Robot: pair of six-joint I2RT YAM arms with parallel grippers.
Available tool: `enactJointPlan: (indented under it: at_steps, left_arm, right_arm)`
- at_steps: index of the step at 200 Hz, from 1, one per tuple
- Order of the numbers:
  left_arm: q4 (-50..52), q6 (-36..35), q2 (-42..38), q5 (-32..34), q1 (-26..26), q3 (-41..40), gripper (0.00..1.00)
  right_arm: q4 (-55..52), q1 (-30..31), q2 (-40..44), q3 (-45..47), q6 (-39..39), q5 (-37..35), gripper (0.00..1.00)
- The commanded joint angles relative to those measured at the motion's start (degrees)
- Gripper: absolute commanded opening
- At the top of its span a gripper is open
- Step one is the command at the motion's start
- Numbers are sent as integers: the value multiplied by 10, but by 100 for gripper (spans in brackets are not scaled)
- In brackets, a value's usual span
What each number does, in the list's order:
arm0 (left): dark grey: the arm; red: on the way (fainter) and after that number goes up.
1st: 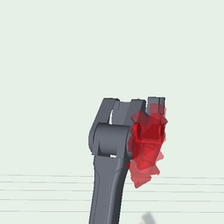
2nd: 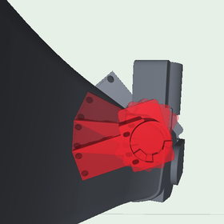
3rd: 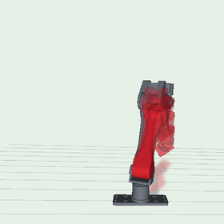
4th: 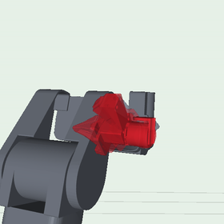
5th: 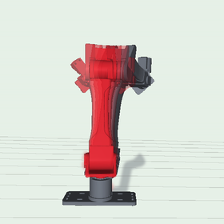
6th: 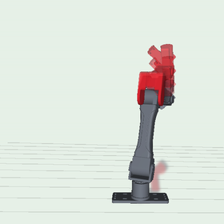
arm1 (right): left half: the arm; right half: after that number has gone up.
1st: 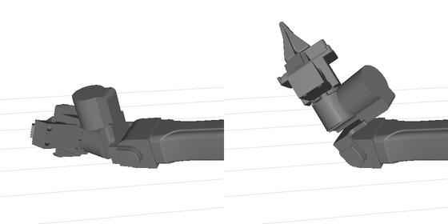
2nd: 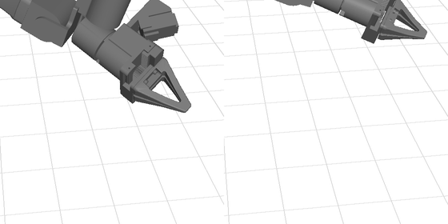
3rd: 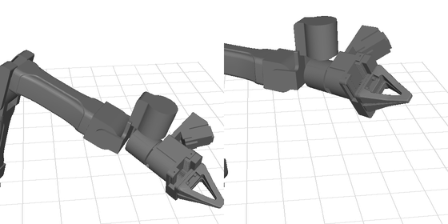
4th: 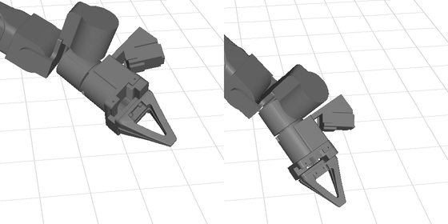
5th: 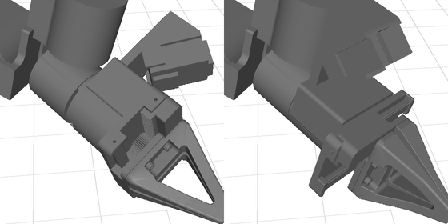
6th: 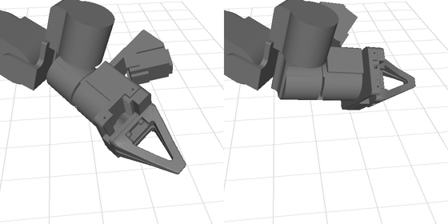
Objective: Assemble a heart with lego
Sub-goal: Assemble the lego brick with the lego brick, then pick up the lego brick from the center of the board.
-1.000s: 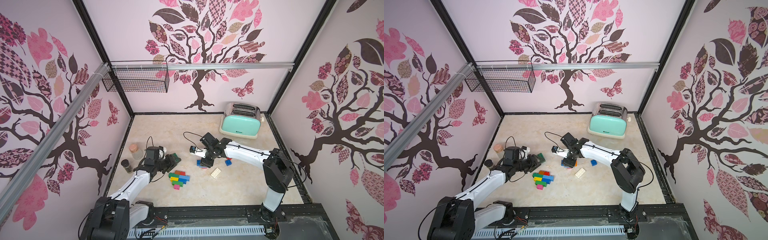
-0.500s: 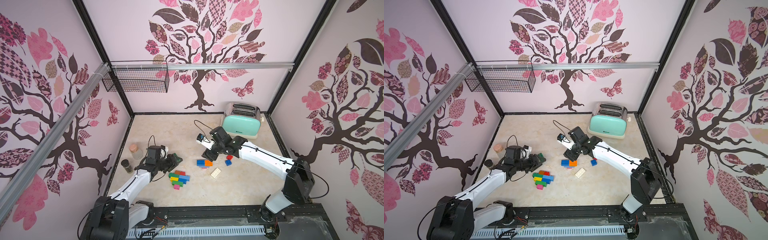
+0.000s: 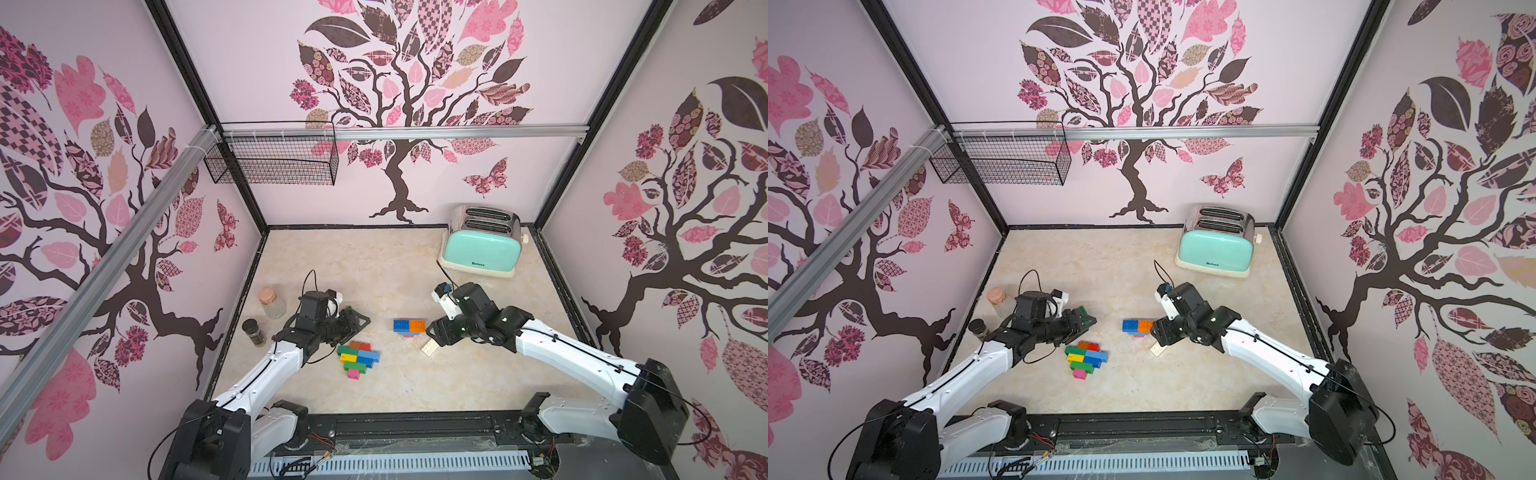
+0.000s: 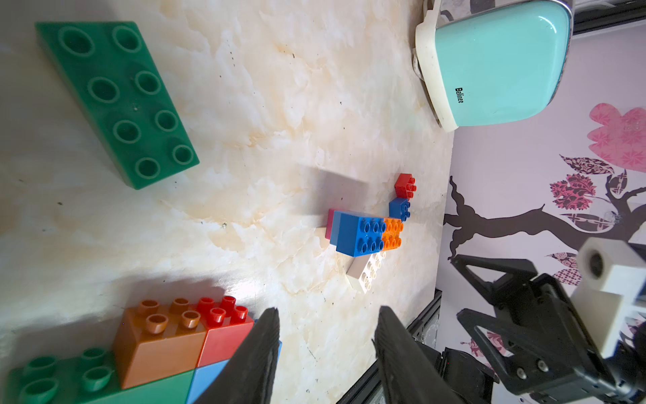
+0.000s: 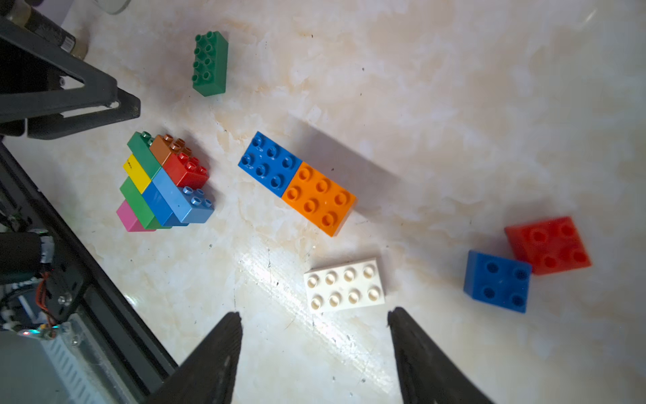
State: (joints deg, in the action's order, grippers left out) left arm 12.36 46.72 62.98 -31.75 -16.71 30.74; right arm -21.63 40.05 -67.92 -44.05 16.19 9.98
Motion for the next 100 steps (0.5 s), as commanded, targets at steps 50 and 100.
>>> enactJointPlan:
  at_steps: [50,100]
  left_arm:
    - [9,-4,-8,11,-11,-5,48]
    - [-3,-4,3,5,-11,-5,49]
  right_arm:
    - [93,19,39,124,172,36,71]
    - [129,21,-18,130,190,-7,73]
